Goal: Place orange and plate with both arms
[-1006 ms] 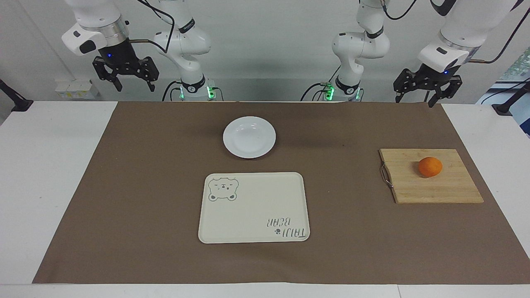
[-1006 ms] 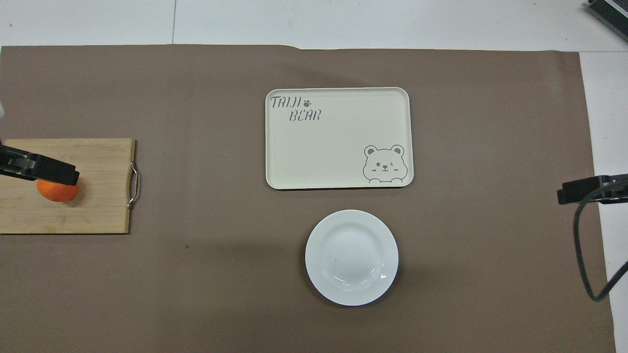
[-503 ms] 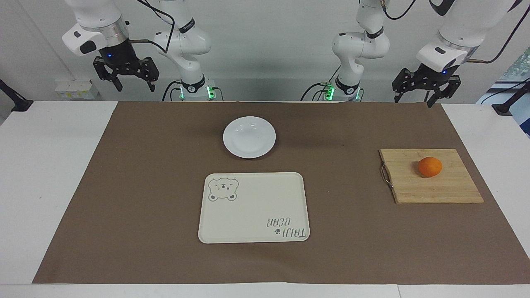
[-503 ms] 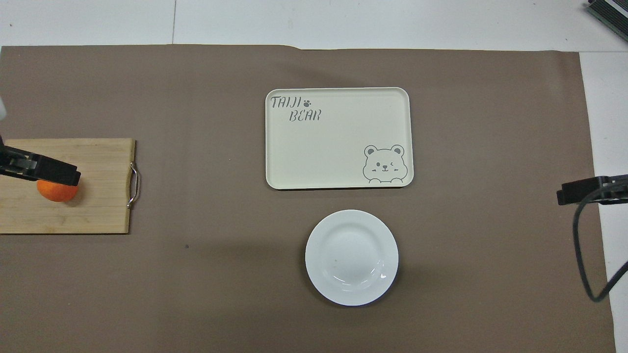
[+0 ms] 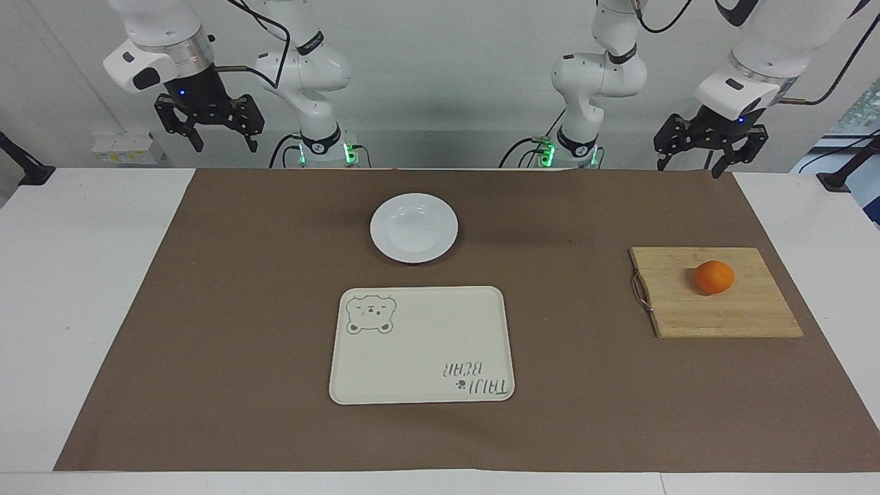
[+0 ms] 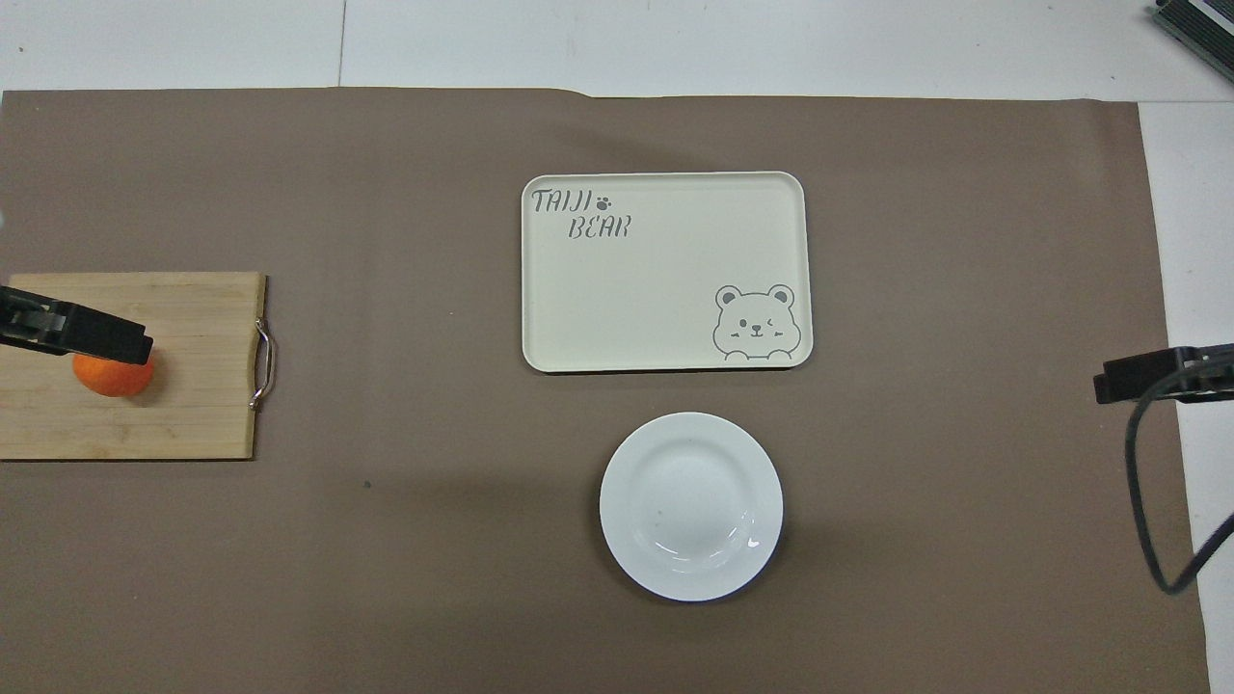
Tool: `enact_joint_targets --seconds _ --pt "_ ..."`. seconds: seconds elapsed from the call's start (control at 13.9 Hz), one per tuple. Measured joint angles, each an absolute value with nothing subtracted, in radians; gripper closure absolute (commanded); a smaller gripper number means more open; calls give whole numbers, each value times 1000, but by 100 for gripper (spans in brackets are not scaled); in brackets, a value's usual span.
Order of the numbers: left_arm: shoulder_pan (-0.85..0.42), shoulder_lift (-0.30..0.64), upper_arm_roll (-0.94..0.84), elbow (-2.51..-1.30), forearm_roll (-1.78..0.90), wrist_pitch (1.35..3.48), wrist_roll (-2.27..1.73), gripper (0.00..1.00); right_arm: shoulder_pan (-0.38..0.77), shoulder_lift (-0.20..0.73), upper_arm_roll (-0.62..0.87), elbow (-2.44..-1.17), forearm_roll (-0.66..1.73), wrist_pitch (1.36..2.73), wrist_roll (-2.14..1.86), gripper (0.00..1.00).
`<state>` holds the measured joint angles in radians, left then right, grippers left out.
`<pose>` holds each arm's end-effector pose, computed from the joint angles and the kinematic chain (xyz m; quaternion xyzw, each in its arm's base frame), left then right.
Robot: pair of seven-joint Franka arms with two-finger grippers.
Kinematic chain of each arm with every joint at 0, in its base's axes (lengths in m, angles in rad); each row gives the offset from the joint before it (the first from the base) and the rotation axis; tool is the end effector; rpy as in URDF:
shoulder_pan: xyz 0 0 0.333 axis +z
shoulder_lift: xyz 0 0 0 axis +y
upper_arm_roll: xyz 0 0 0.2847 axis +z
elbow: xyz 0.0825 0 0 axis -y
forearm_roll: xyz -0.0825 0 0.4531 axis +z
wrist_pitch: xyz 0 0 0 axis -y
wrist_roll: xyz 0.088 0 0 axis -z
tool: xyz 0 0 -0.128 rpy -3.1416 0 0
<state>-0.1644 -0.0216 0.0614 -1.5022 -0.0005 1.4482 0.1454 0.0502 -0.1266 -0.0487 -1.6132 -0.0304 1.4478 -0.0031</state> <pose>0.6008 -0.0618 0.6116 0.9922 -0.1239 -0.0162 0.0013 0.5735 -0.0048 0.6148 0.9997 0.0010 -0.0195 0.0120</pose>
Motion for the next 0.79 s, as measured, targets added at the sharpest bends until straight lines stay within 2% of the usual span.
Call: enact_joint_targets --seconds 0.79 --pt "-156 -22 69 -1502 -37 1452 145 0 50 -133 -49 -1621 -30 1448 -3 0"
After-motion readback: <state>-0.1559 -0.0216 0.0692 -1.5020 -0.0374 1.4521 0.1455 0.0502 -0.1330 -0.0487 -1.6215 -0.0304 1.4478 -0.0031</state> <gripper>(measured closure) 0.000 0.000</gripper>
